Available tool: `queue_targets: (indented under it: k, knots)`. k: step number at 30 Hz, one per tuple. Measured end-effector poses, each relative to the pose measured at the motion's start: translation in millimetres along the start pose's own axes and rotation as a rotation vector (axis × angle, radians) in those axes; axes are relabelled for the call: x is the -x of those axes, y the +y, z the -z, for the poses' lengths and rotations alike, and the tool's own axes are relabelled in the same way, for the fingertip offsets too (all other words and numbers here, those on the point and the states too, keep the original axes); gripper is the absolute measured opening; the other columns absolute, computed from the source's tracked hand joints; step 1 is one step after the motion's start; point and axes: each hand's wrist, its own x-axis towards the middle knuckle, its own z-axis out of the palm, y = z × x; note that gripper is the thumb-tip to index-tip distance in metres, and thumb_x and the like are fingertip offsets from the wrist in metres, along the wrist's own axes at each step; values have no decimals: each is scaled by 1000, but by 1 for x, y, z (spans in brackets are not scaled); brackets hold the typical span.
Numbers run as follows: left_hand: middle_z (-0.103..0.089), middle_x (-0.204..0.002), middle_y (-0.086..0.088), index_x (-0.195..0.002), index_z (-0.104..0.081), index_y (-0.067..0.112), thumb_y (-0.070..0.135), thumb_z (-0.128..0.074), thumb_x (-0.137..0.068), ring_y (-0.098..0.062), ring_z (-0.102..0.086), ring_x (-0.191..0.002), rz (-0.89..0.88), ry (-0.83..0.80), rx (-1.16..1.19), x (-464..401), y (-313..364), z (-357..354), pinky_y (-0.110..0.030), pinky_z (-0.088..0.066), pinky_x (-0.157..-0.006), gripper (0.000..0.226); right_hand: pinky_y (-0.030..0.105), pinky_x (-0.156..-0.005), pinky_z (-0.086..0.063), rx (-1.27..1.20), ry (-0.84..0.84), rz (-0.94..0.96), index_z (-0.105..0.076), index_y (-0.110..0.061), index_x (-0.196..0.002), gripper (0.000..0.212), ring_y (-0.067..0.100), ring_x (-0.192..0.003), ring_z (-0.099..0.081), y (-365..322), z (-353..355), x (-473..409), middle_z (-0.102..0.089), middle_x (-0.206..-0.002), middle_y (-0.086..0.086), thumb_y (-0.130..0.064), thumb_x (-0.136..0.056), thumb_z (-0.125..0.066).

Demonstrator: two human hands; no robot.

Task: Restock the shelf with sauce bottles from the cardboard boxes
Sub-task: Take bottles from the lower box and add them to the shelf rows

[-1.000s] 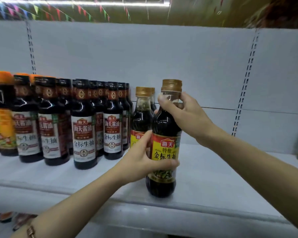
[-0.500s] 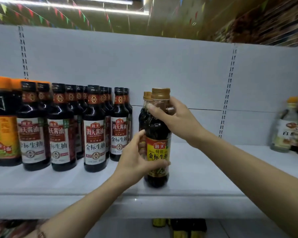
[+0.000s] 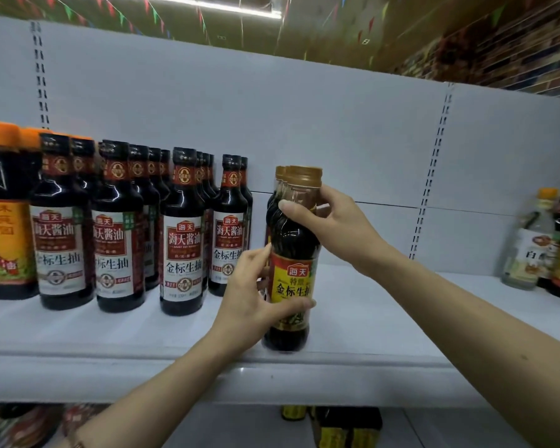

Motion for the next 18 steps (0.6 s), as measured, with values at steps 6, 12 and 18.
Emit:
queue_targets:
  k: [6,12,18]
  knots:
    - [-48,-118,15,-127,-44,41,40,-82,-66,7,-51,-108,26,1,11,5,-2,-5,-6,-44,-84,71,26,-78,-56,78,134,23,-58,-21,-114,48,11,-93,-63,5,-8,2,-66,-106,-2,-47,-78,-75]
    - [-55,-116,11,-117,-54,38,41,-79,-59,6,-57,-103,142,-79,112,9,0,1,-12,-49,-83,64,23,-77,-54,32,104,0,-61,-21,-110,40,9,-94,-63,7,-12,5,-66,-102,-7,-48,-82,-69]
    - [-59,-120,3,-116,-58,37,31,-83,-60,-3,-60,-107,185,-187,160,10,0,13,-15,-49,-87,62,26,-84,-53,85,57,8,-62,-22,-115,41,11,-97,-63,2,-5,2,-67,-106,-9,-48,-84,-69]
